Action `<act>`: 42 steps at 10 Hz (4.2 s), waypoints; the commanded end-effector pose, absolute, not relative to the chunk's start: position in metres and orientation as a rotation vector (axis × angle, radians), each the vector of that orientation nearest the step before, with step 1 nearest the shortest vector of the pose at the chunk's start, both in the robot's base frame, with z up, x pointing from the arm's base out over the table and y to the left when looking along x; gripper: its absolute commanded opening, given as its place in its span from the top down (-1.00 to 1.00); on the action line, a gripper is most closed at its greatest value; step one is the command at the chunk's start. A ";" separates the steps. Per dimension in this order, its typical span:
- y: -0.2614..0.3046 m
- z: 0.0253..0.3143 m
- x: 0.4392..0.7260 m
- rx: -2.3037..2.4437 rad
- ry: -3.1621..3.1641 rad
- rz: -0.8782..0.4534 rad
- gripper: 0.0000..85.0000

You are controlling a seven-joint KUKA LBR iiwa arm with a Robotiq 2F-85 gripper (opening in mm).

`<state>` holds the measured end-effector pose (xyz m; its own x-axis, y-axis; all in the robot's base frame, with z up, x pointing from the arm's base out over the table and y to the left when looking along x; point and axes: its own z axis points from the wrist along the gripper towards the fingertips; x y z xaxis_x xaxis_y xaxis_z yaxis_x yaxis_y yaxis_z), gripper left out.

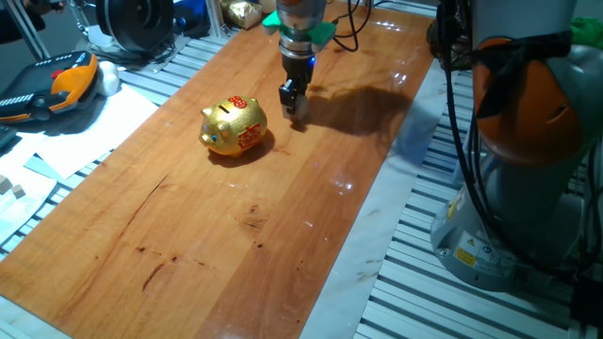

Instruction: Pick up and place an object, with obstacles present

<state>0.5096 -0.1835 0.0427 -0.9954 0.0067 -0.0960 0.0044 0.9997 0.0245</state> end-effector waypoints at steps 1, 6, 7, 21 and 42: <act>-0.184 0.044 0.509 0.003 3.046 0.036 1.00; -0.170 0.078 0.508 0.060 3.029 0.008 1.00; -0.164 0.089 0.510 0.065 3.039 0.011 1.00; -0.142 0.127 0.507 -0.053 3.072 0.062 1.00; -0.082 0.192 0.577 0.050 3.064 -0.028 1.00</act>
<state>0.5772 -0.0823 0.1924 -0.9963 0.0310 -0.0795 0.0325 0.9993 -0.0174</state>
